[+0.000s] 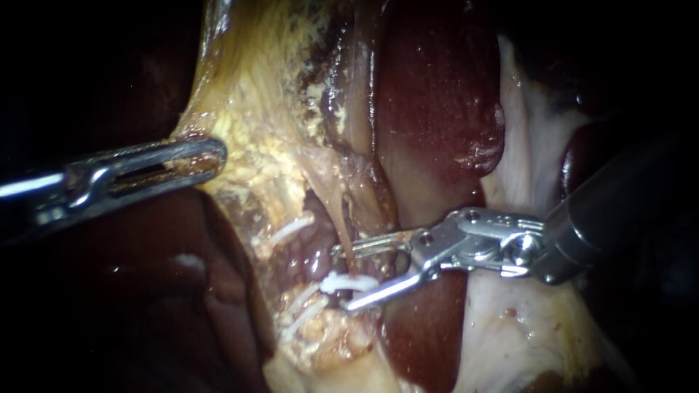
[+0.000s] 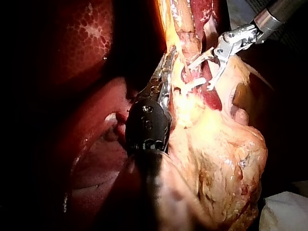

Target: Going back first clip right tube

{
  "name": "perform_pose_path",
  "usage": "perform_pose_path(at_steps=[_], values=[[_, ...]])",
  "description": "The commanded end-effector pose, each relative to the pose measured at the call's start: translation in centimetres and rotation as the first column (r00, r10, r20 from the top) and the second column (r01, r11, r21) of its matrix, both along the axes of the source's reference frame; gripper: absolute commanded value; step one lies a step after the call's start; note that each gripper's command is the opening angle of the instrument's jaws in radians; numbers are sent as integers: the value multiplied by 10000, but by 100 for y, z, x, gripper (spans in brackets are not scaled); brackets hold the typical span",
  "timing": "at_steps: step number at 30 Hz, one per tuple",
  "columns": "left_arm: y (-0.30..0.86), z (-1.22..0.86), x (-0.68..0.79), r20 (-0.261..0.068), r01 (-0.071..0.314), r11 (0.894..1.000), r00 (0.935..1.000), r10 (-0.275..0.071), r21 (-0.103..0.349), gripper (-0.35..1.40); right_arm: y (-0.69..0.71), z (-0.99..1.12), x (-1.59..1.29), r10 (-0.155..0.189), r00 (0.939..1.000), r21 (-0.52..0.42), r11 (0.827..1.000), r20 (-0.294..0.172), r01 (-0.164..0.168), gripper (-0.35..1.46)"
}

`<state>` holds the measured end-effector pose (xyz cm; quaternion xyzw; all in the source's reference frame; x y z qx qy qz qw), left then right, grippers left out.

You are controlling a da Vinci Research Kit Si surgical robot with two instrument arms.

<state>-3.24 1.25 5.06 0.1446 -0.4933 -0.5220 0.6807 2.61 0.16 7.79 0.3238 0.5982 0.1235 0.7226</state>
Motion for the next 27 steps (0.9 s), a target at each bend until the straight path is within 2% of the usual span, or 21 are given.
perform_pose_path(at_steps=[1,2,8,17,20,23,27], values=[[0,0,0,1,-1,10000,10000,1,-1,-35,0,-2,-3,50,10000,-178,9998,-36,-50,60],[1,0,0,1,-1,10000,10000,1,-1,-35,0,-4,-8,166,9998,-451,9988,-50,-168,60],[2,2,1,5,-7,10000,10000,7,-1,-35,8,-27,-39,347,9988,-1688,9848,-333,-398,60],[2,4,1,29,-35,10000,10000,35,1,-35,43,-71,-86,743,9964,-2733,9584,-406,-826,60],[2,6,1,30,-37,10000,10000,37,-5,-35,49,-77,-93,835,9958,-2849,9542,-373,-907,60],[3,11,1,66,6,10000,10000,-6,16,-35,49,-78,-96,841,9958,-2845,9543,-367,-911,60],[0,32,-3,-56,-33,9998,10000,34,199,-35,48,-78,-95,836,9958,-2852,9542,-371,-908,60]])
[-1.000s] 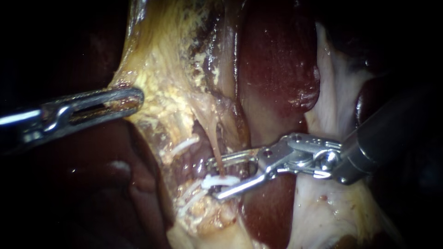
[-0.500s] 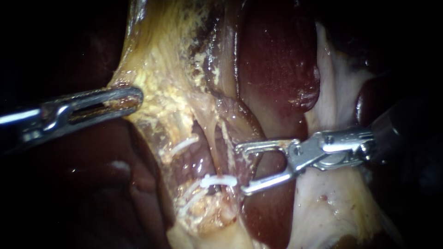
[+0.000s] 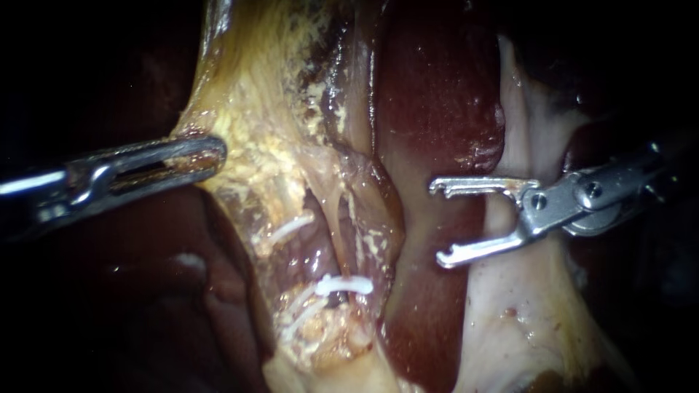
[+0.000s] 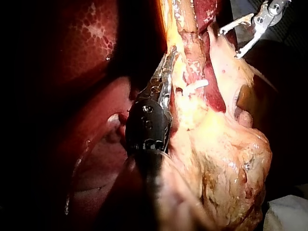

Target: Going back first clip right tube

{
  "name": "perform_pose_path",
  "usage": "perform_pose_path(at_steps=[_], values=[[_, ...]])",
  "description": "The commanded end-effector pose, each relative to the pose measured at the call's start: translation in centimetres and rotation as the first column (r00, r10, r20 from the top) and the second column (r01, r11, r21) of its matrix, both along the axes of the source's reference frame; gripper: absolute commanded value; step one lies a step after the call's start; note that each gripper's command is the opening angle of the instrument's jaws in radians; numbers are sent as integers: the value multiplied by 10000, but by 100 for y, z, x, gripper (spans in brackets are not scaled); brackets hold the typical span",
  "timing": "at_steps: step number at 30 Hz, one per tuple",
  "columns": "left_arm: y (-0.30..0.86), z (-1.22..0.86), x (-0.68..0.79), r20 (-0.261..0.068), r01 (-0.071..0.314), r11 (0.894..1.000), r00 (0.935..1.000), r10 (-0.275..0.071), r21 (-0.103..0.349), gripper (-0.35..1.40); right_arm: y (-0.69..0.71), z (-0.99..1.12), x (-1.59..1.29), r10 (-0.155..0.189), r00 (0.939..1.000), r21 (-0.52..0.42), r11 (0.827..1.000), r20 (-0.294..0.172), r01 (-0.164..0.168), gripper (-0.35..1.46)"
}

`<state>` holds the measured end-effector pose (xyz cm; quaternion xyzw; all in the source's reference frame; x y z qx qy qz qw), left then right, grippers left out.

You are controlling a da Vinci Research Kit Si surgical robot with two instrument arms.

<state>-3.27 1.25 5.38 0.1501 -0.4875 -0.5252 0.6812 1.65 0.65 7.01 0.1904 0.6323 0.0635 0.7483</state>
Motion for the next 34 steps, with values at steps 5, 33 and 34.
perform_pose_path(at_steps=[5,33,34], values=[[-8,49,-12,-357,-42,9990,9993,58,436,-35,-2,0,1,-28,10000,5,10000,-16,28,60],[-3,100,-54,-375,-321,9976,9987,344,609,-35,-2,-4,5,-102,9999,26,9999,-34,102,60],[-3,100,-54,-375,-321,9976,9987,344,609,-35,-2,-4,6,-102,9999,26,9999,-35,102,60]])
